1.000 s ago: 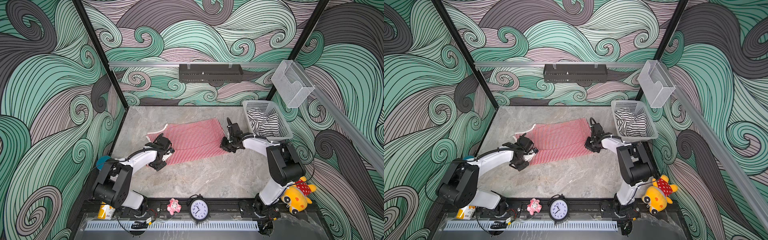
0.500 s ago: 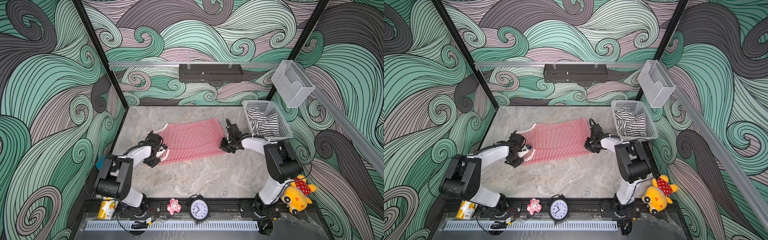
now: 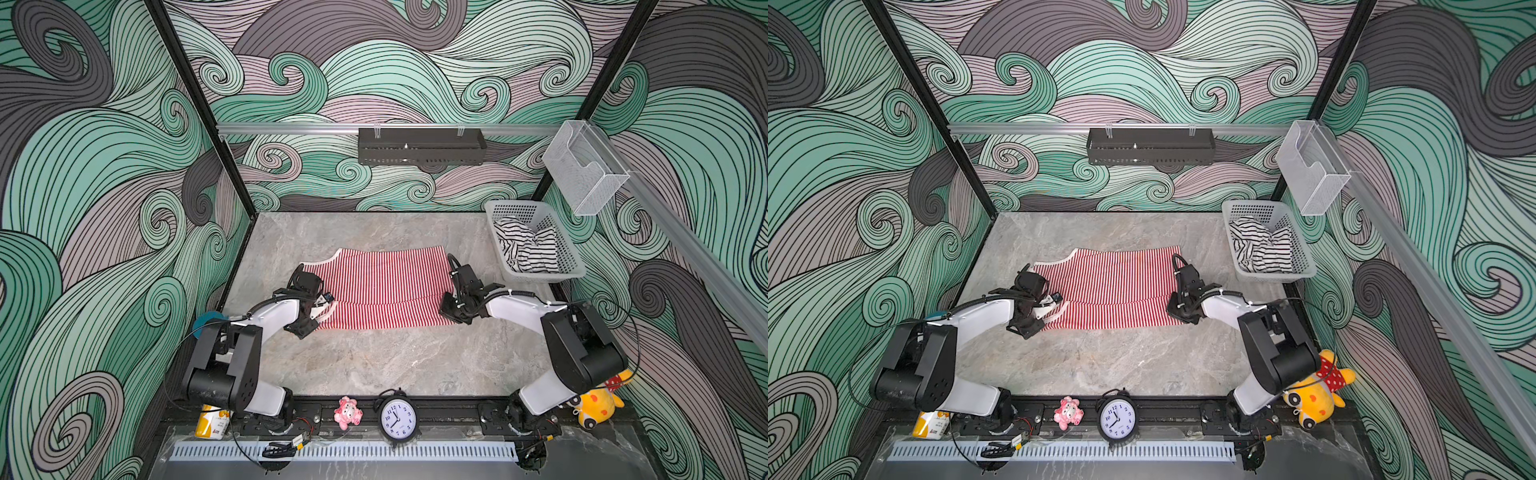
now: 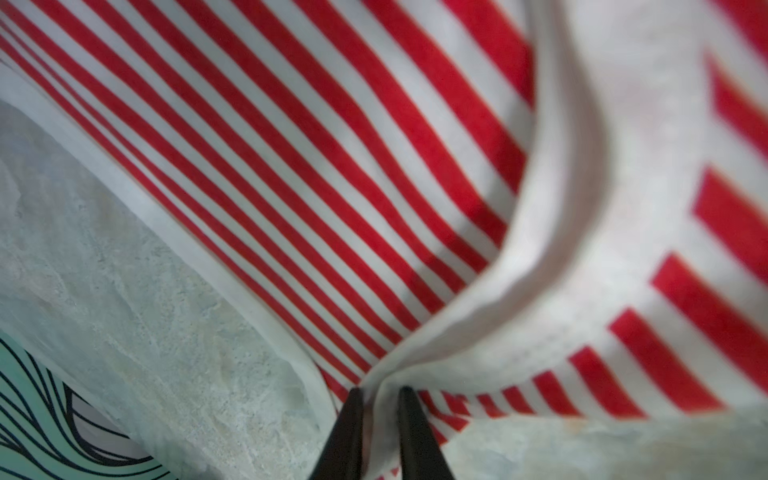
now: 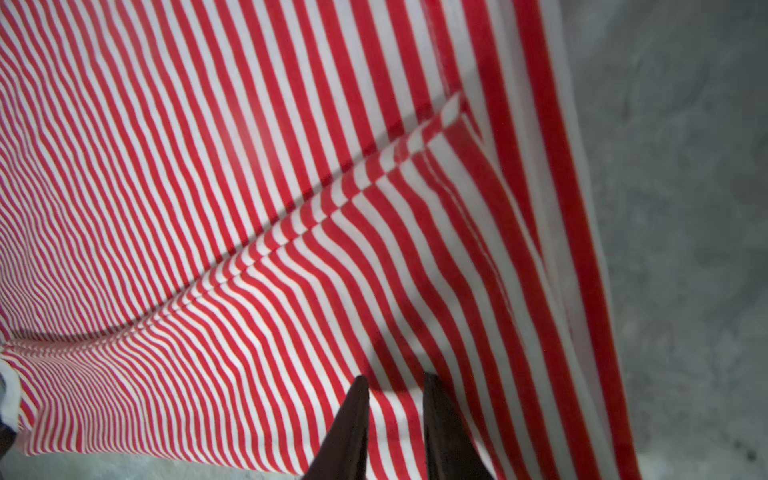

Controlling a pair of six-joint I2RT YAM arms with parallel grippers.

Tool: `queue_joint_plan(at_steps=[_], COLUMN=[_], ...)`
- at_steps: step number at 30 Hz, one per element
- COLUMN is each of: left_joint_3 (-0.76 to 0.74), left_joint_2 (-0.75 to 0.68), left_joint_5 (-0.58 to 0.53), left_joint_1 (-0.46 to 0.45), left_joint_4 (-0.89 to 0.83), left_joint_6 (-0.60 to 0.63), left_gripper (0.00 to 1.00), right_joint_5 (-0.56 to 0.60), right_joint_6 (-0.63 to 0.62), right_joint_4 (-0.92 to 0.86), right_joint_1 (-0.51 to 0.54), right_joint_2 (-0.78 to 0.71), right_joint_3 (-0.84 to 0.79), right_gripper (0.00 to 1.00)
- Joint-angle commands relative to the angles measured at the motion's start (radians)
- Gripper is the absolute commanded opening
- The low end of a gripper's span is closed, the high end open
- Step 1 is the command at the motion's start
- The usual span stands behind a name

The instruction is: Fold and stack the tank tops

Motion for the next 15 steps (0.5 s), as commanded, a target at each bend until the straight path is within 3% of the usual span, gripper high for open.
queue_joint_plan(at_steps=[1,9,15], left_joint_3=[-0.050,-0.072,0.031], left_joint_2=[-0.005,-0.079,-0.113], left_joint_5=[0.033,0.024,0.057], left_joint_1=[0.013,0.039,0.042], left_joint_4=[-0.110,-0.173,-0.248], left_joint_6=[0.064,0.163,0.120], left_gripper=[0.19,0.19,0.26], right_joint_5=[0.052,0.058,0.053], right_joint_6=[0.072,0.093,0.062], right_joint_4=[-0.091,-0.194,-0.236], right_joint_1=[0.029,0.069,0.068], right_joint_2=[-0.075,-0.241,-0.315], right_joint_3=[-0.089,-0.165,-0.120], right_gripper=[0.26,0.27,0.37])
